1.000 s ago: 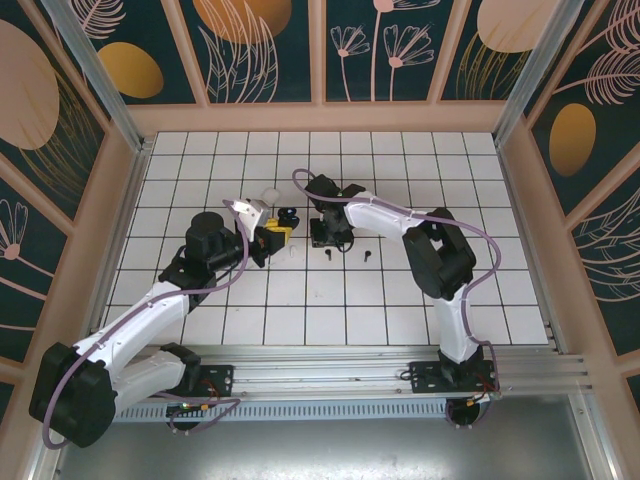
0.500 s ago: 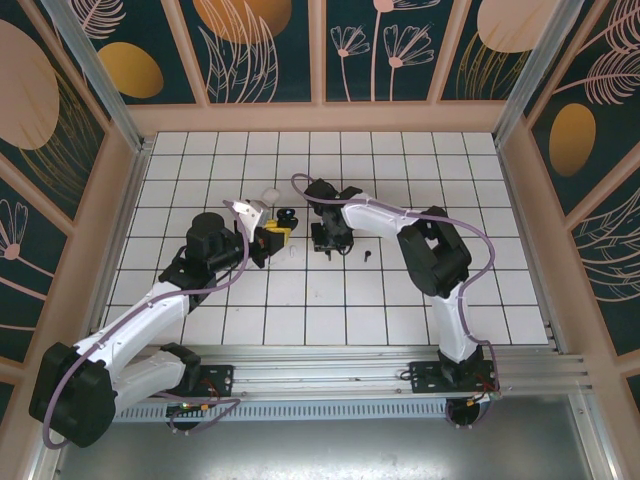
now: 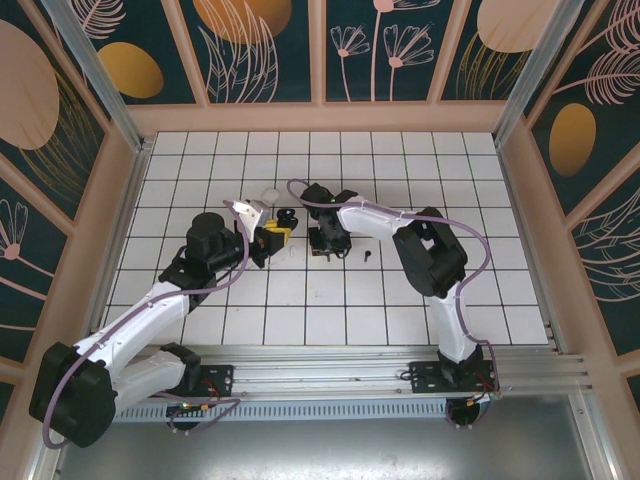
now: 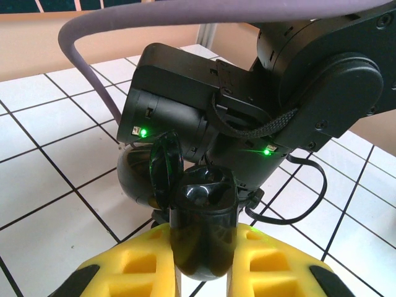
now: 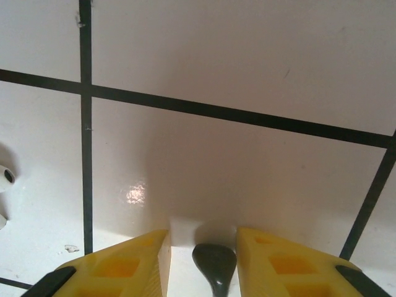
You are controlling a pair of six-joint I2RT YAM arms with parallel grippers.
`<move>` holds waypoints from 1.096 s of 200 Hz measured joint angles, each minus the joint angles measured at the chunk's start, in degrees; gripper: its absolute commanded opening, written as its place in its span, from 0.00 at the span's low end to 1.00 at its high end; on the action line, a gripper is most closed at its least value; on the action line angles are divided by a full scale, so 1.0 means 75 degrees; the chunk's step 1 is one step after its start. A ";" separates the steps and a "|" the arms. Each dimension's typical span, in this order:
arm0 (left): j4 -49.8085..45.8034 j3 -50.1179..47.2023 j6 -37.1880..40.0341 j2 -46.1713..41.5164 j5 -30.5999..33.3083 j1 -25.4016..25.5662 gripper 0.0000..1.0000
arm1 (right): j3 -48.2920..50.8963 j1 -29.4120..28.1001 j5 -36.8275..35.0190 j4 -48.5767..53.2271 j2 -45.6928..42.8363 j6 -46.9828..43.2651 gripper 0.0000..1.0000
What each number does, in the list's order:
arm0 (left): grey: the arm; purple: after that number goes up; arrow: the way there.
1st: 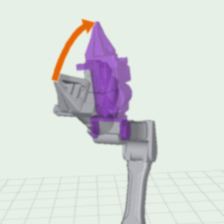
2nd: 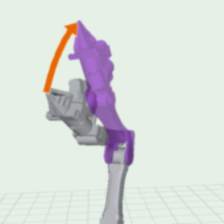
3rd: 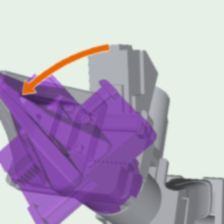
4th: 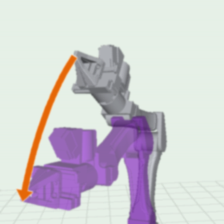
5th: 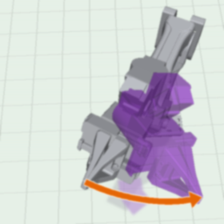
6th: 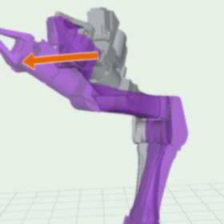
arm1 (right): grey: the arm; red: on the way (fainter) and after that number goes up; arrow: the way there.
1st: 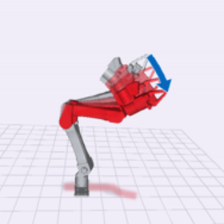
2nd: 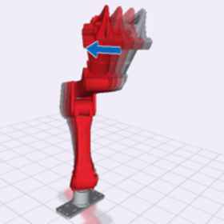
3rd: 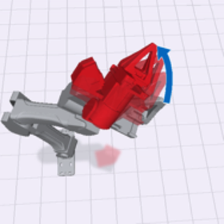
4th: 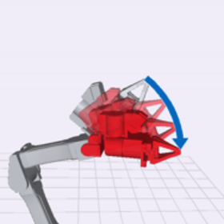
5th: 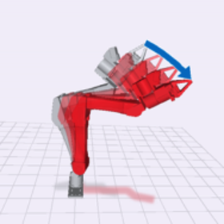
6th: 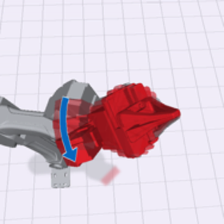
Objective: Insert the wireless bluetooth earbuds into the charging case
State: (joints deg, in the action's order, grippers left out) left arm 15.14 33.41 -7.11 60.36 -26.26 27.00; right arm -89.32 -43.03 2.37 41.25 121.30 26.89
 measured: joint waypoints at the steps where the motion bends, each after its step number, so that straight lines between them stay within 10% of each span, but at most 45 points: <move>1: 0.0003 0.0000 0.0000 0.0000 0.0000 0.0000 0.05 | 0.0000 0.0000 0.0000 0.0000 0.0000 0.0000 0.33; 147: 0.0000 0.0000 0.0000 0.0000 -0.0012 0.0000 0.05 | 0.0003 0.0023 -0.0224 0.0108 -0.0047 -0.0093 0.15; 219: 0.0204 0.0058 -0.0198 0.0571 -0.0248 0.0000 0.04 | 0.0944 0.0379 -0.0405 -0.0577 -0.1871 -0.0143 0.13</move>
State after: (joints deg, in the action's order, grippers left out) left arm 16.67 33.85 -8.60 64.64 -28.12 27.00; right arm -82.24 -40.18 -0.67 36.93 107.26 25.82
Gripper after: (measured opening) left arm 0.161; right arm 0.142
